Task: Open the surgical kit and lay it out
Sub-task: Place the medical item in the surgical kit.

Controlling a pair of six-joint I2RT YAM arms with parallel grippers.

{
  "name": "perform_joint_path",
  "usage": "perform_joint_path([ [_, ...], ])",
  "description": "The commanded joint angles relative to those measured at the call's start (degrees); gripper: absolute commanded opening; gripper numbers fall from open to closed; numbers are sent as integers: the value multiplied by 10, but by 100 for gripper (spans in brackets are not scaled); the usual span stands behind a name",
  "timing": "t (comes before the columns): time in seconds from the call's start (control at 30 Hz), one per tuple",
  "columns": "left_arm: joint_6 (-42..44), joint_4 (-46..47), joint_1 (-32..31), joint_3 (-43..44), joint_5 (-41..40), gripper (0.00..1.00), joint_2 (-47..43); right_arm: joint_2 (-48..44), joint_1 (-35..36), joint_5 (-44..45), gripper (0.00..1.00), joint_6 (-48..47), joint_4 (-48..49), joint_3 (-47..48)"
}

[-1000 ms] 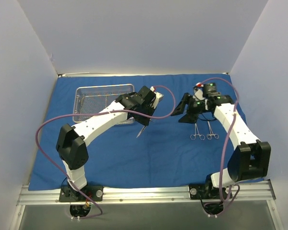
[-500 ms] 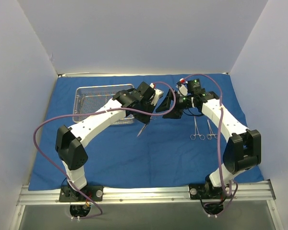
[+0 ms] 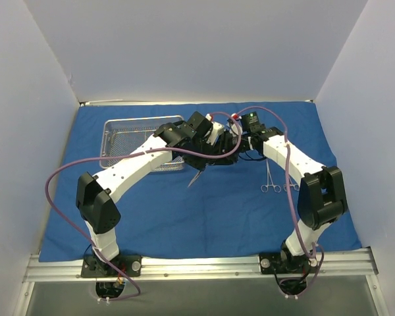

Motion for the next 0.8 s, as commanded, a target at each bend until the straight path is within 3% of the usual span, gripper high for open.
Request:
perform_joint_path([
  [0.0,-2,-2,2,32,10,2,-28,1,7,-44,22,41,61,6],
  [0.07,-1,-7,4,36,12,2,-27,0,8,-57,12,55,83,-2],
  [0.1,-1,-10,5,41,17,2,-25,0,8,-68,0,57,93,-3],
  [0.23,-12,-36,29,48,53,37,-44,-14,2,-77,0,31,79,4],
  [0.27,-14,-27,52,35,77,40,-57,-17,1,-84,0,30,85,2],
  [0.4,-23,47,100,-63,241,48,-137,-33,0,-111,0,23,108,-15],
  [0.63,-45,172,122,-204,395,51,-212,-84,-2,-155,0,96,270,-32],
  [0.77,-63,207,122,-229,434,52,-216,-83,4,-150,0,93,259,-8],
])
